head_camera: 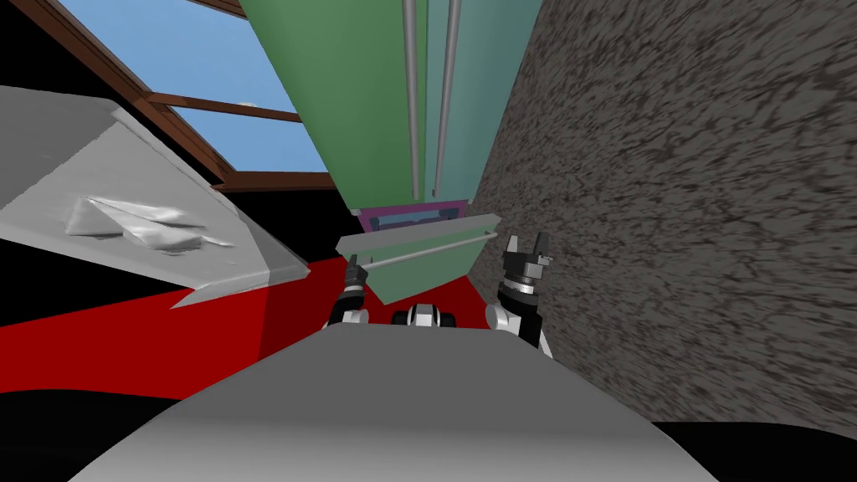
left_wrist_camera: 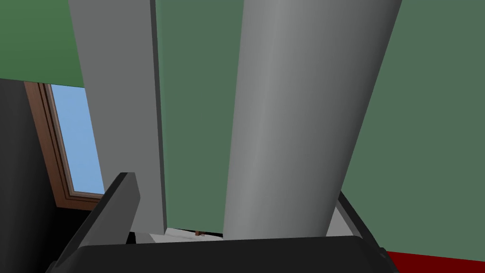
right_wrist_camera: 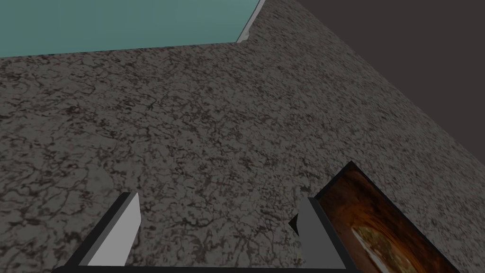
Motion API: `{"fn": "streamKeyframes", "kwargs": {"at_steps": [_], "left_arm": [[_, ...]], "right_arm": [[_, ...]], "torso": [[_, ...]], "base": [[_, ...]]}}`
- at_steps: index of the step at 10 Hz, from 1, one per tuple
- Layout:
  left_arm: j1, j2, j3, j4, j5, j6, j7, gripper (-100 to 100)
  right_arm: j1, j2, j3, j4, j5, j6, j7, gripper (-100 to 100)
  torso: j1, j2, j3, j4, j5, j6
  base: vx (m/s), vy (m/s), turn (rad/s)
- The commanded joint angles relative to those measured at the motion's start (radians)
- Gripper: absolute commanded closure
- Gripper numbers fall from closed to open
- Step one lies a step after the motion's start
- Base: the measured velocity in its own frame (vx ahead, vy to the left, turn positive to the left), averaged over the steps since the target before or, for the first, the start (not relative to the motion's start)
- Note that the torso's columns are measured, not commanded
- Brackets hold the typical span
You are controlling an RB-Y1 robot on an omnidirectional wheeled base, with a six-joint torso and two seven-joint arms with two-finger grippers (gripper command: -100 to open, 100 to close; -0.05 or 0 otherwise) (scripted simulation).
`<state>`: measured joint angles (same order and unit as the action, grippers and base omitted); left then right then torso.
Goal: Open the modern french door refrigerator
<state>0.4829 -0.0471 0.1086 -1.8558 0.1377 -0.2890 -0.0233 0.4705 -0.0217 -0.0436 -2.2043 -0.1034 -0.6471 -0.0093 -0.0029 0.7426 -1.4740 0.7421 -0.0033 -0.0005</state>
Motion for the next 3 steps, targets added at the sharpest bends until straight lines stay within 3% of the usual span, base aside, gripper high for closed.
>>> {"fn": "streamKeyframes", "kwargs": {"at_steps": [1, 3], "left_arm": [[0.001, 0.0, 0.0, 0.002, 0.0, 0.002, 0.0, 0], [0.003, 0.0, -0.001, 0.005, 0.0, 0.004, 0.0, 0]], "right_arm": [[0.0, 0.0, 0.0, 0.0, 0.0, 0.0, 0.0, 0], [0.0, 0.0, 0.0, 0.0, 0.0, 0.0, 0.0, 0]], "torso": [[0.001, -0.002, -0.001, -0.001, 0.001, 0.0], [0.002, -0.004, -0.002, -0.003, 0.002, 0.0]], "base": [[0.0, 0.0, 0.0], [0.0, 0.0, 0.0]]}}
